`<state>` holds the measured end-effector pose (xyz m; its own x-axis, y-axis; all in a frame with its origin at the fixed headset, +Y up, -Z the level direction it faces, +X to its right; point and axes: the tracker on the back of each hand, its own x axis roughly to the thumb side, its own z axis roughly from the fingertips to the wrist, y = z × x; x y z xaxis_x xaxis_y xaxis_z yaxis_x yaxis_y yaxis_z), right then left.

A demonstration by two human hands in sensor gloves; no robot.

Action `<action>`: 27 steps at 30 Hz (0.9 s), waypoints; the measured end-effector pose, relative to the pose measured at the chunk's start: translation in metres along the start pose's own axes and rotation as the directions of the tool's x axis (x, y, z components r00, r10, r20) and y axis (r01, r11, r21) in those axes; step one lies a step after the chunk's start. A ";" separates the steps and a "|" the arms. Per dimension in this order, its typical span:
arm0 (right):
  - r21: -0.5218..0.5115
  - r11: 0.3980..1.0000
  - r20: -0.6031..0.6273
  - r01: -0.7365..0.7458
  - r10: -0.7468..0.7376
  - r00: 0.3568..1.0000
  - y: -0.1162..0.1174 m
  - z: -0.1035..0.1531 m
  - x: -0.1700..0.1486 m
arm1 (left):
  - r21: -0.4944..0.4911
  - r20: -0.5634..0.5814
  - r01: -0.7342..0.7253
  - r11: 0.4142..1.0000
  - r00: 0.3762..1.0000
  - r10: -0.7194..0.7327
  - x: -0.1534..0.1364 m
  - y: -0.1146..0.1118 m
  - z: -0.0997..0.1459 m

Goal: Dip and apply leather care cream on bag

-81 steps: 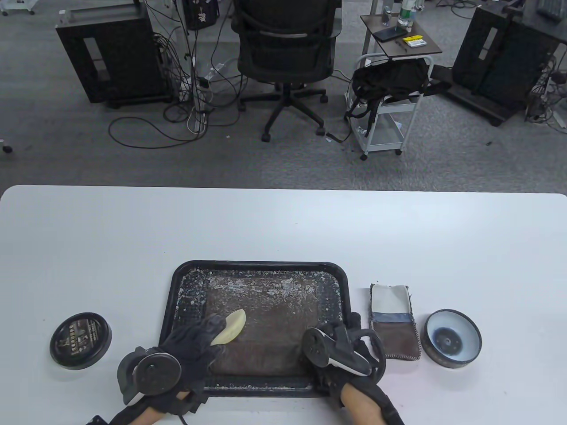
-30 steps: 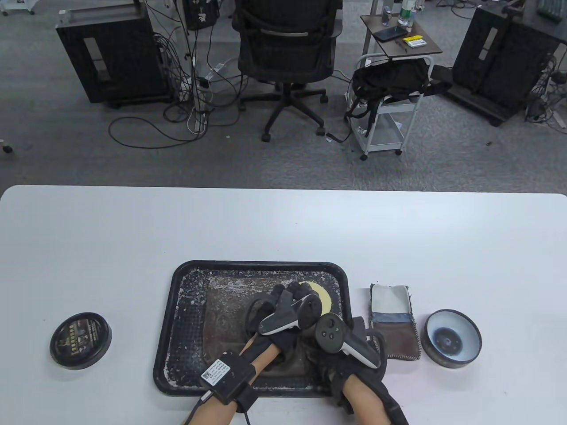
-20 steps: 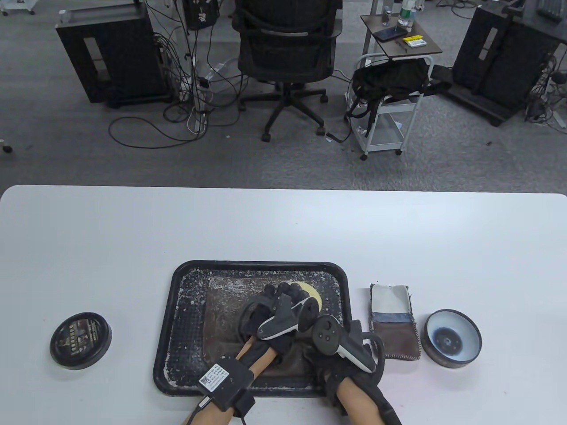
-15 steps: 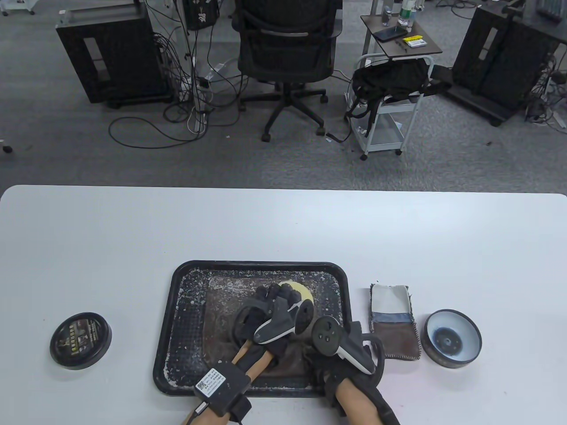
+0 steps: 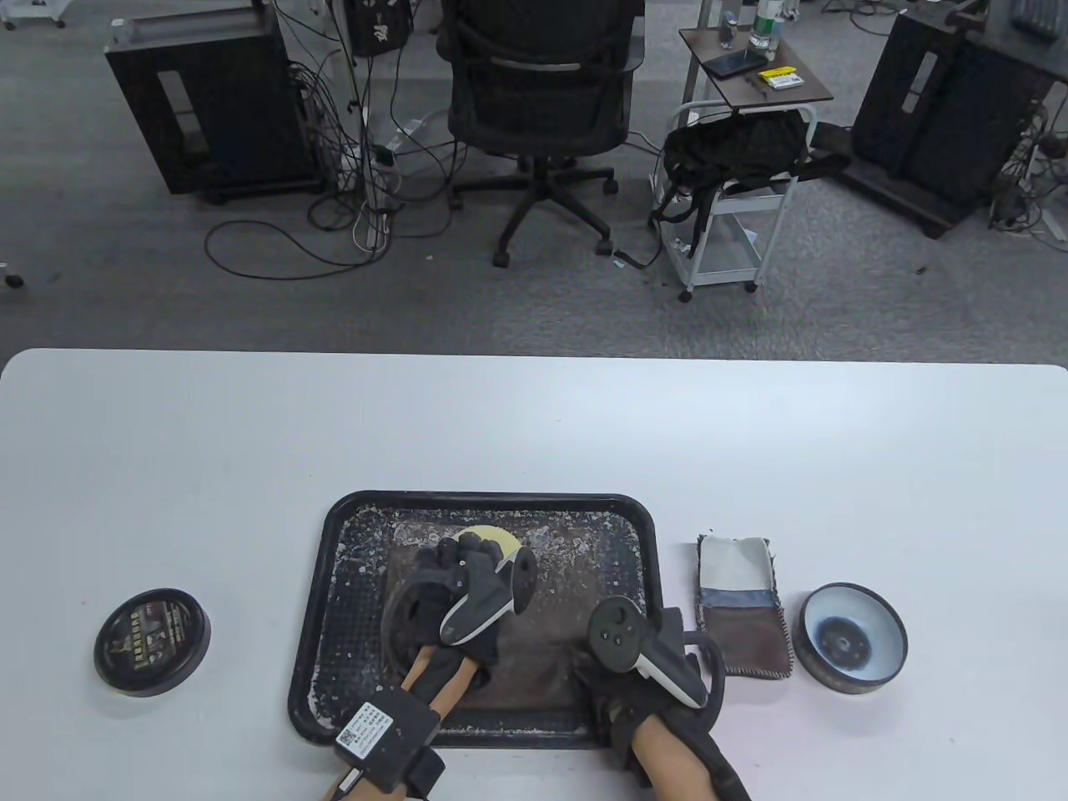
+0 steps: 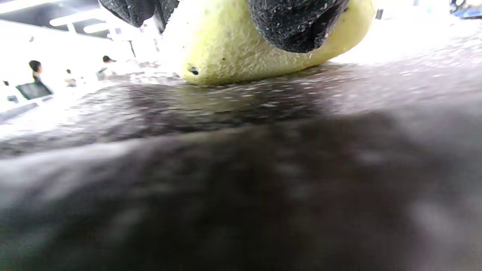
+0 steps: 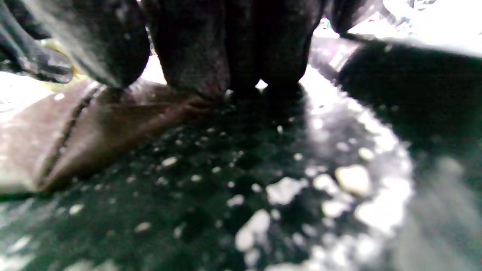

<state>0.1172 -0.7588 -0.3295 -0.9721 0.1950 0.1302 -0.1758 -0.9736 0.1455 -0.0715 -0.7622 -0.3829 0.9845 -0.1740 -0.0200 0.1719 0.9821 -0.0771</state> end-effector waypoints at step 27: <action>0.032 0.999 -0.013 0.034 -0.034 0.999 0.001 0.003 -0.003 | -0.183 -0.334 0.059 0.981 0.935 -0.118 -0.062 -0.001 -0.009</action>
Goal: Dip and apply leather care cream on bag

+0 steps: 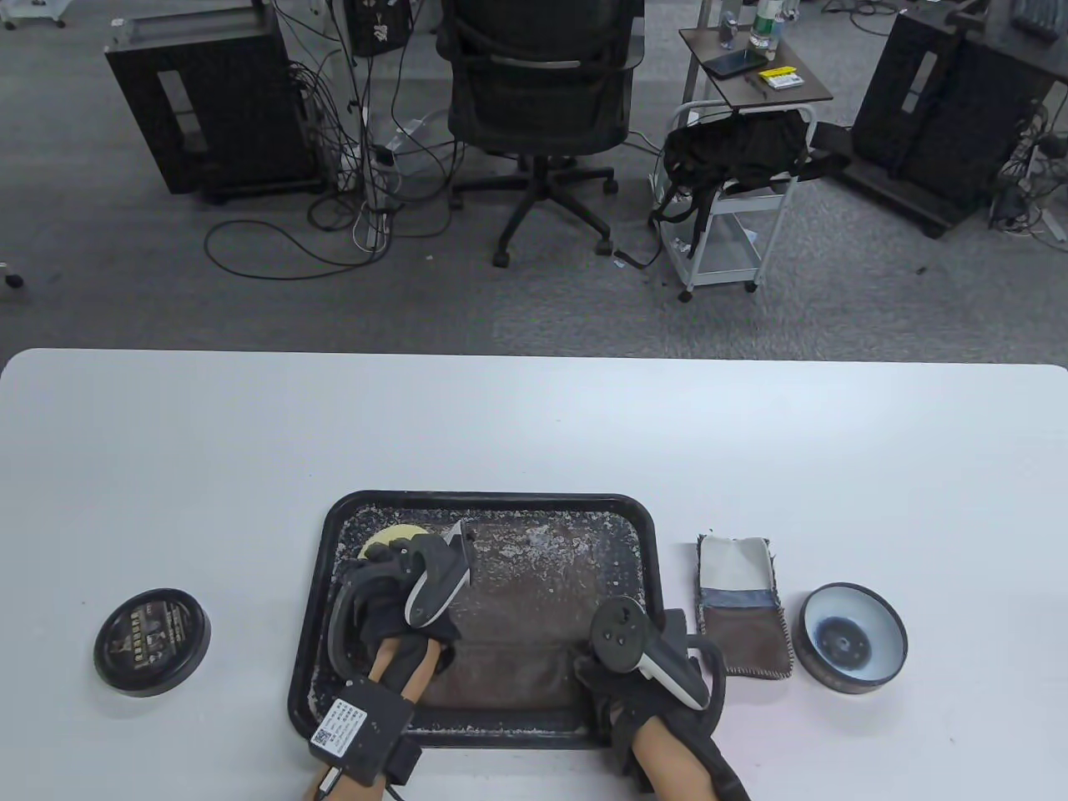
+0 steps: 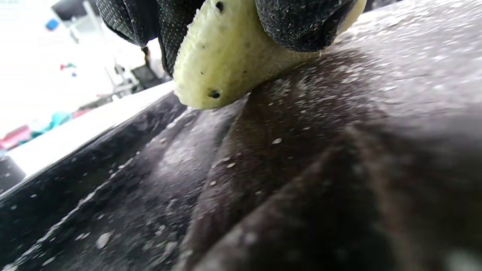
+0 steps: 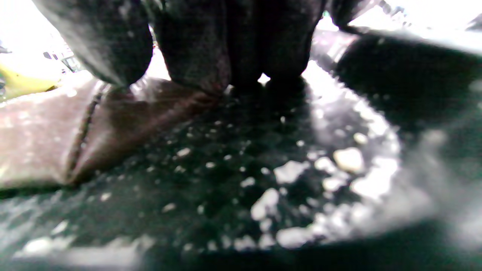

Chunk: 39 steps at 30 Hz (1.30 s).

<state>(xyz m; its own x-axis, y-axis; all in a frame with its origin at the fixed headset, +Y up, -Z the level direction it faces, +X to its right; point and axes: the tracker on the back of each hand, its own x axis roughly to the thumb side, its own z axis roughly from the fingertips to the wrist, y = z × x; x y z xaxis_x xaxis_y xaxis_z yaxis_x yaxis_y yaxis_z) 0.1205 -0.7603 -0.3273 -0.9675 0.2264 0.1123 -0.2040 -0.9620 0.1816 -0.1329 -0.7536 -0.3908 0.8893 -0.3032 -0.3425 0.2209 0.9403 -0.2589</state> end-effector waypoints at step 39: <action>0.025 1.000 0.019 0.004 -0.005 1.000 0.001 0.001 -0.001 | 0.340 0.490 -0.005 0.940 0.855 -0.172 0.064 0.019 0.067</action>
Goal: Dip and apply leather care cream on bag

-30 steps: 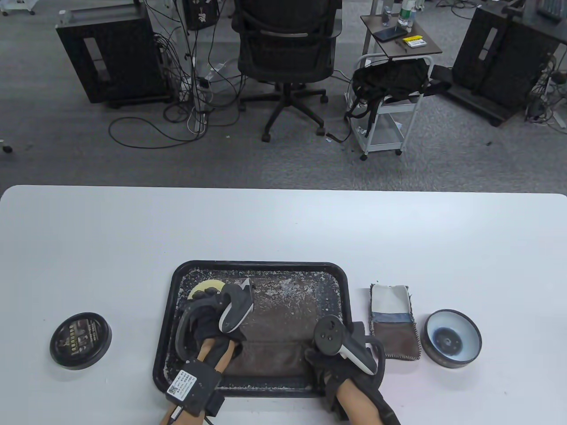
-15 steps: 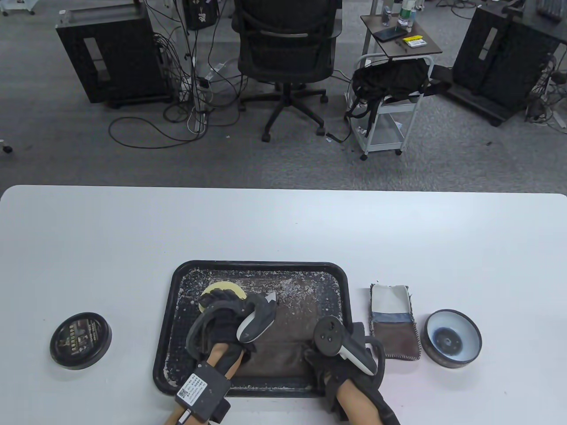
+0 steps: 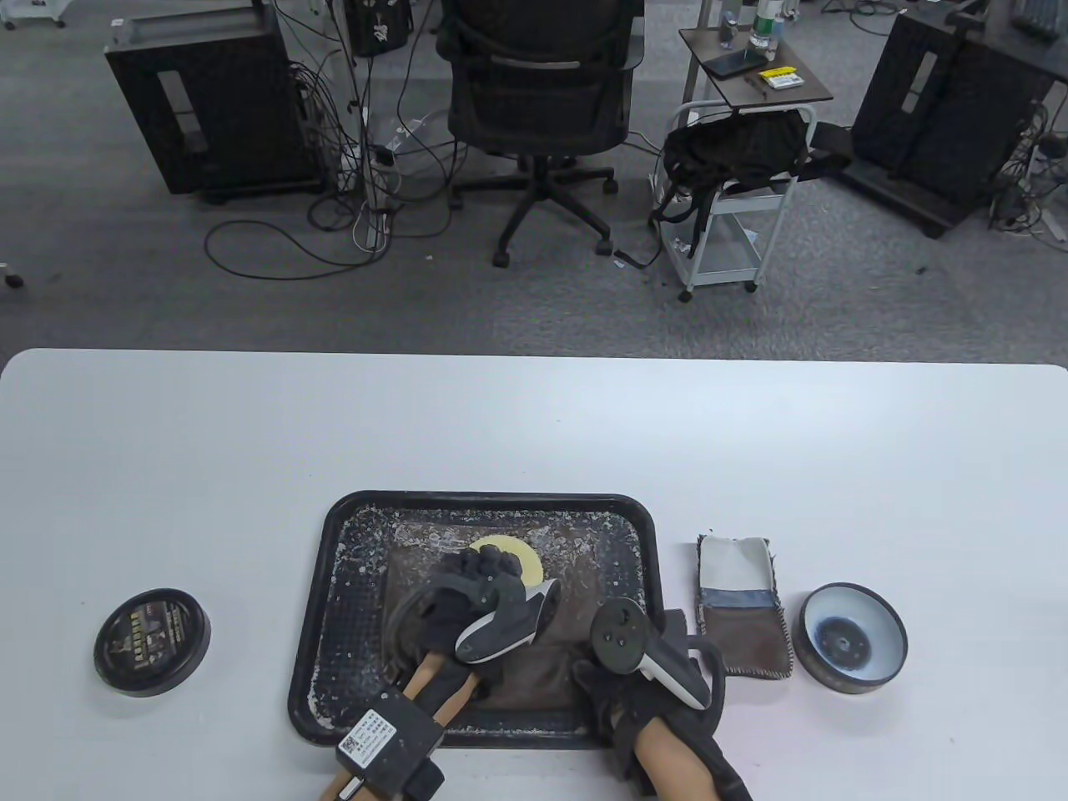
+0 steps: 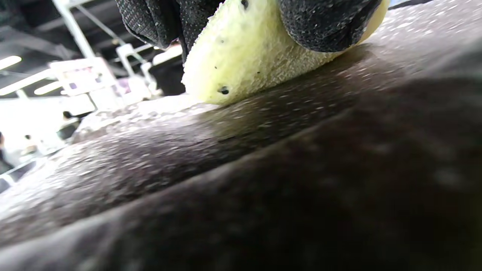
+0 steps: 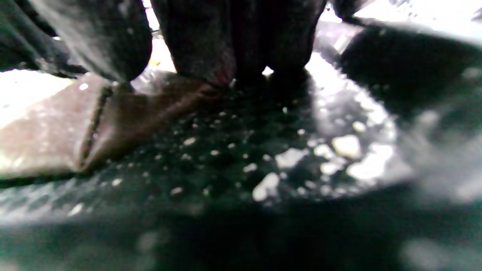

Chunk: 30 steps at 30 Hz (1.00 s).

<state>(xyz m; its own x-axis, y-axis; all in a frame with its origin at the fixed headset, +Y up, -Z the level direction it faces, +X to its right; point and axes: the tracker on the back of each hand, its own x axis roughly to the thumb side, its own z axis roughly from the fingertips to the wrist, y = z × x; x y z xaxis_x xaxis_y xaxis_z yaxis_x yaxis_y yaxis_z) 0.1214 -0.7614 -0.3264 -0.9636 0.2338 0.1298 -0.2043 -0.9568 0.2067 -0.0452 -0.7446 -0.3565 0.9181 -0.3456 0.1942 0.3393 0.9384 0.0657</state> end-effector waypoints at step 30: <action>0.034 0.999 0.011 0.012 -0.012 1.000 0.000 -0.001 0.000 | 0.012 0.292 -0.164 0.986 0.944 0.153 0.061 0.028 -0.014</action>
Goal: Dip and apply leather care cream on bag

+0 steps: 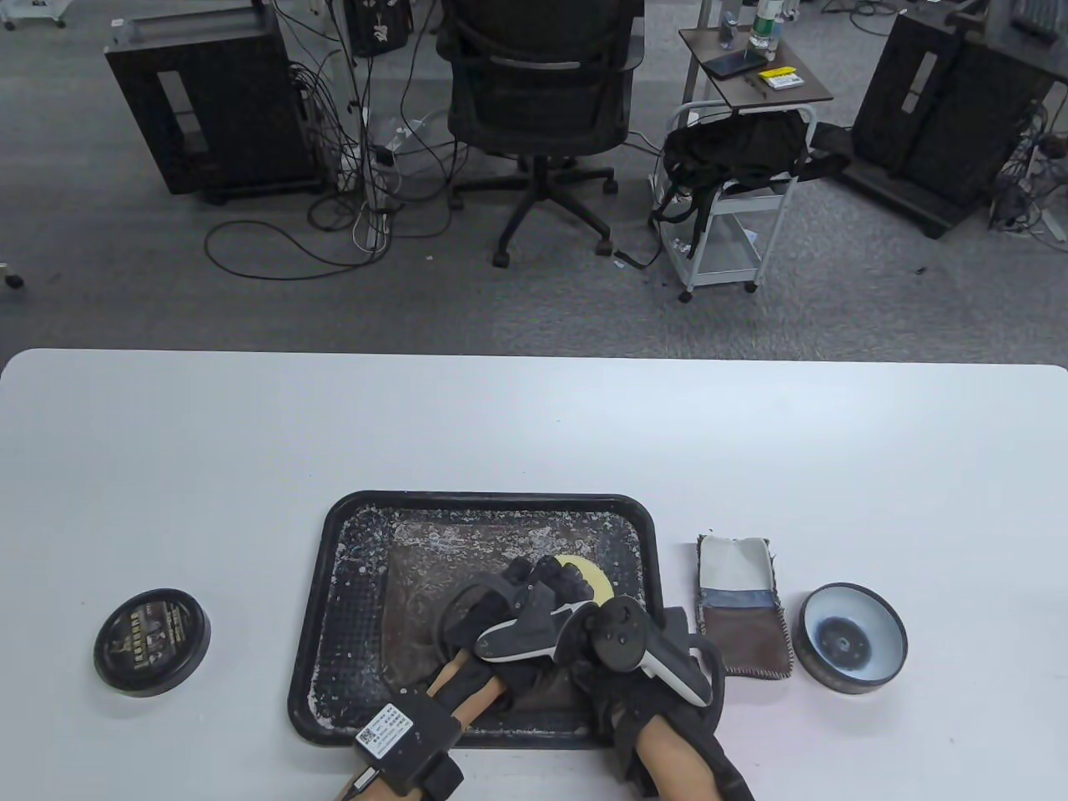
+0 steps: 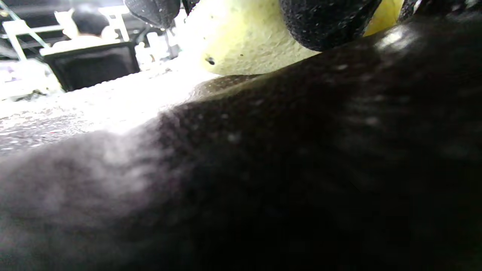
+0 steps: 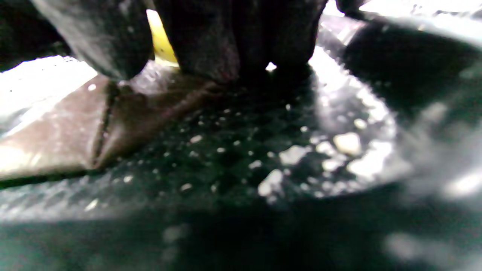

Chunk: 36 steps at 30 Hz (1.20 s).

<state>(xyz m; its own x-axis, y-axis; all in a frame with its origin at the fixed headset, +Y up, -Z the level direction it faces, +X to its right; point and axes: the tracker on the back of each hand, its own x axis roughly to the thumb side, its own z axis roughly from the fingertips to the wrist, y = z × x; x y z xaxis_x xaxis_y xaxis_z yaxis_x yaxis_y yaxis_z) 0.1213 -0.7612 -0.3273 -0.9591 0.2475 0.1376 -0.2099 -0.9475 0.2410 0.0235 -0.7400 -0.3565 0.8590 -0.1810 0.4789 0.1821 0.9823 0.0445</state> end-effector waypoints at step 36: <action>0.033 0.998 -0.026 0.058 -0.057 0.998 -0.002 -0.001 -0.004 | -0.535 -0.491 0.172 0.827 0.733 -0.470 -0.003 -0.003 -0.007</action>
<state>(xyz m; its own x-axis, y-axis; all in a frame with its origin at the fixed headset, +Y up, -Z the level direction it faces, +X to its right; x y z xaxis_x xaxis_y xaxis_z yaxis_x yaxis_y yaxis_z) 0.1258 -0.7608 -0.3289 -0.9502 0.2958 0.0985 -0.2588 -0.9245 0.2798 0.0236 -0.7429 -0.3646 0.7793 -0.6185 -0.1006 0.5541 0.7552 -0.3503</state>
